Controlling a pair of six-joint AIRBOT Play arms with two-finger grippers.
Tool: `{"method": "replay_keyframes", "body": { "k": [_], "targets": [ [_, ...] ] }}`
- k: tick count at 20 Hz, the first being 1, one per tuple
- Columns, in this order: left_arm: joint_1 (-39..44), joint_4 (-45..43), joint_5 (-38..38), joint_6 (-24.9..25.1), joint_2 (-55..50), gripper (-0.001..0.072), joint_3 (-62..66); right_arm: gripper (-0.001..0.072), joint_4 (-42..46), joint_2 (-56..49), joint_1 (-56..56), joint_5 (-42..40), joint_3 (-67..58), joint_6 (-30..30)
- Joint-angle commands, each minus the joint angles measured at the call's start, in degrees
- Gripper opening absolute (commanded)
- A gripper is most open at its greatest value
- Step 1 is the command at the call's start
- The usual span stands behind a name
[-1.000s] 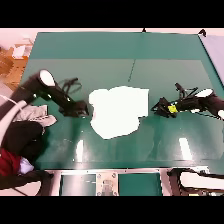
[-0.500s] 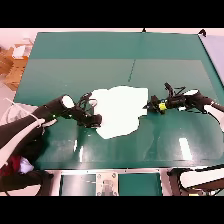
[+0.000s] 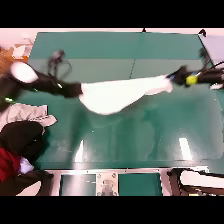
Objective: Fold the shirts.
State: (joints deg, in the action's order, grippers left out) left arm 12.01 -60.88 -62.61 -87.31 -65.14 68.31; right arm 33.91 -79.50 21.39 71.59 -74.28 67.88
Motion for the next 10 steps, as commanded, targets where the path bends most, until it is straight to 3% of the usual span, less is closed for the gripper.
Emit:
{"method": "replay_keyframes", "body": {
  "k": [1, 7, 10],
  "targets": [
    [-2.64, -1.03, -2.08, 0.26, 5.05, 0.0028, 14.8, 0.0014, -2.93, 9.99, 3.96, 2.84, -11.26, 0.9],
    [-2.64, 11.39, -3.3, 2.84, 5.2, 0.0029, 43.19, 0.0014, -4.31, 27.36, 4.83, -0.09, -28.15, 0.44],
    [-2.64, 13.11, -7.04, 2.95, 5.18, 0.0029, 47.5, 0.0014, 0.37, 33.27, 4.83, -2.71, -29.09, 0.44]
  ]
}}
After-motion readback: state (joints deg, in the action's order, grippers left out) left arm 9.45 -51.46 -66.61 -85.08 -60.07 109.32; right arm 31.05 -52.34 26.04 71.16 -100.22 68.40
